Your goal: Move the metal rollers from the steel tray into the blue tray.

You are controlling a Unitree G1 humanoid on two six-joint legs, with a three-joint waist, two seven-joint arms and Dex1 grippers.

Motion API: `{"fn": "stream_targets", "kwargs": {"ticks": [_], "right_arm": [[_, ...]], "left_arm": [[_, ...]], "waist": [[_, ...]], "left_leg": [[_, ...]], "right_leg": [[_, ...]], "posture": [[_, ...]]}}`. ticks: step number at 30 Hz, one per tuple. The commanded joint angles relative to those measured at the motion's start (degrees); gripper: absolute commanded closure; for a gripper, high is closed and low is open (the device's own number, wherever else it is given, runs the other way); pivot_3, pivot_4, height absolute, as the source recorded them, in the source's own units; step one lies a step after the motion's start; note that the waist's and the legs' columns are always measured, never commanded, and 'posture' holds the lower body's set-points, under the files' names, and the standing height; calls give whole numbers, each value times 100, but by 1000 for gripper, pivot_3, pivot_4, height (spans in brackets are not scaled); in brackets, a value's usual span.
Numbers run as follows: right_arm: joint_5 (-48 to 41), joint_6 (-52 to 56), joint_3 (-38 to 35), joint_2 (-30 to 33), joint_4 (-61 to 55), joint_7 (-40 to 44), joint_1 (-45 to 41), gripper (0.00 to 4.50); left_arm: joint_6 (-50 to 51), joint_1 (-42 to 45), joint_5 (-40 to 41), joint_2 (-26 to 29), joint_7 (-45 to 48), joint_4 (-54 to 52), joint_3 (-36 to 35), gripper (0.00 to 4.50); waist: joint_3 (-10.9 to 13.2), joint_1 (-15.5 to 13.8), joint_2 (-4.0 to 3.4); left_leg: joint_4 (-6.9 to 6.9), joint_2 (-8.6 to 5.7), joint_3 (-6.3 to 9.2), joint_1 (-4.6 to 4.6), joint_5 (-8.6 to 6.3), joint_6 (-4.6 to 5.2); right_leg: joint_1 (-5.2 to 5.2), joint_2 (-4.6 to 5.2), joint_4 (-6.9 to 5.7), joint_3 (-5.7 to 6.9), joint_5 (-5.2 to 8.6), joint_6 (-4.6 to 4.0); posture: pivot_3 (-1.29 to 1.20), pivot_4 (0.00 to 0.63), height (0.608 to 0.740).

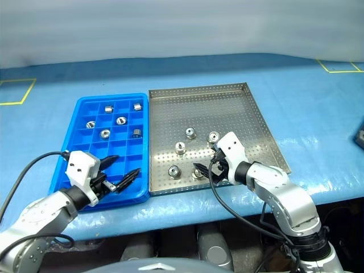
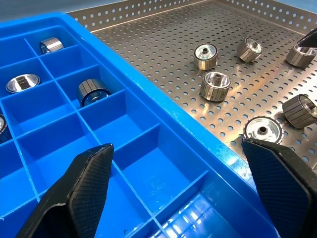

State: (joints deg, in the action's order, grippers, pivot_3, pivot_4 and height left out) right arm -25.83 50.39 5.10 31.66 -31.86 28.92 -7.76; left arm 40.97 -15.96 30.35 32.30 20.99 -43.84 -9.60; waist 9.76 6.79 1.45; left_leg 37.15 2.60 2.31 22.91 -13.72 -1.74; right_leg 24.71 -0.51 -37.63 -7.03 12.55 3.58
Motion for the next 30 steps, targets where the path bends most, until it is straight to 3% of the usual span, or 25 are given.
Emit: {"fn": "stream_targets", "kwargs": {"ticks": [1, 30], "right_arm": [[-3, -143, -52, 15, -43, 79, -90, 38], [20, -75, 3, 124, -150, 266, 12, 38]], "left_arm": [[-69, 11, -16, 33, 35, -207, -64, 0], [-44, 24, -1, -1, 54, -198, -68, 0]], "waist": [[1, 0, 2], [2, -2, 3]], "left_leg": [[0, 0, 0, 0, 0, 0], [0, 0, 0, 0, 0, 0]], "right_leg": [[0, 0, 0, 0, 0, 0], [0, 0, -1, 0, 0, 0]], "posture": [[-48, 150, 740], [-54, 150, 740]]}}
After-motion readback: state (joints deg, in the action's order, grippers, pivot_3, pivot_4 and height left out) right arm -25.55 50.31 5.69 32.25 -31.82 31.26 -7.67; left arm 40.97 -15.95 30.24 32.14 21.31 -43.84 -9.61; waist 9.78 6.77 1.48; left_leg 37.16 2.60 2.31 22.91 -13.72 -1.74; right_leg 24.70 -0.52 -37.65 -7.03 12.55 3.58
